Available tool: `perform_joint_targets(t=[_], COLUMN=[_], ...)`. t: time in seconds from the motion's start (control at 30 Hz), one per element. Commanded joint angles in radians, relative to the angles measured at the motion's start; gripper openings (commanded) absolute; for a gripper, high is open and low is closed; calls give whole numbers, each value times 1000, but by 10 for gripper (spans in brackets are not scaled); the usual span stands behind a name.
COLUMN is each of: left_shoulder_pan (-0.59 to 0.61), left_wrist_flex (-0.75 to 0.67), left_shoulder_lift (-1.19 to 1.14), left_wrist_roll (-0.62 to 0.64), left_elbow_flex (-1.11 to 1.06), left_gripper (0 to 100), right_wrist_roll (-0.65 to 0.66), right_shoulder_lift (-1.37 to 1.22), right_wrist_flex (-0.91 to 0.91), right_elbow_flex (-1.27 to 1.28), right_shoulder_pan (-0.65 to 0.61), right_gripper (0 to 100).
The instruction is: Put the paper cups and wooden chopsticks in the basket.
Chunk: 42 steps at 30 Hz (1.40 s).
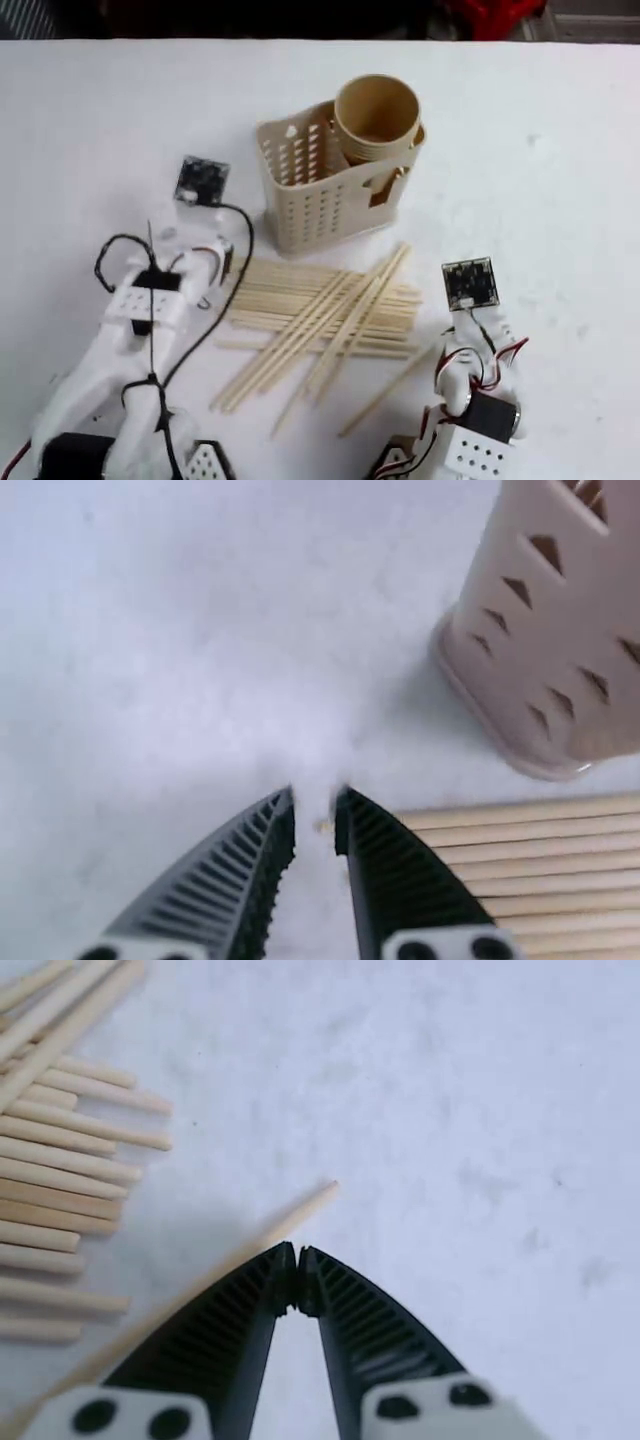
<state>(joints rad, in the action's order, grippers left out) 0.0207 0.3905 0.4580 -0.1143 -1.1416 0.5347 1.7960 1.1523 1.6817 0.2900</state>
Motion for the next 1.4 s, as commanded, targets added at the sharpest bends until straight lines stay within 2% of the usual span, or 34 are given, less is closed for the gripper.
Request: perform_joint_targets(t=[0.0,0.13,0.37,0.6,0.67,1.27,1.37], left_shoulder_pan=[38,88,85,76,82,82,79], left_wrist_flex=[-75,-110,-91,97,244,881,885], left_shoulder_lift=[42,197,754,1274,1374,1339,1340], left_wrist_roll=[14,41,6,-2,-6,-8,-8], left_elbow_flex=[-3,-78,-354,-562,-546,-552,-552], left_gripper=[94,94,94,97,97,97,97], right_wrist_roll=[-11,-11,-11,-11,-11,-11,-11], right_shoulder_lift=[7,7,7,7,7,7,7], right_wrist_flex=[-18,-18,-18,-18,-18,-18,-18], right_elbow_flex=[8,8,8,8,8,8,8], right_shoulder_pan=[10,10,10,10,10,10,10], right_gripper=[18,18,18,18,18,18,18])
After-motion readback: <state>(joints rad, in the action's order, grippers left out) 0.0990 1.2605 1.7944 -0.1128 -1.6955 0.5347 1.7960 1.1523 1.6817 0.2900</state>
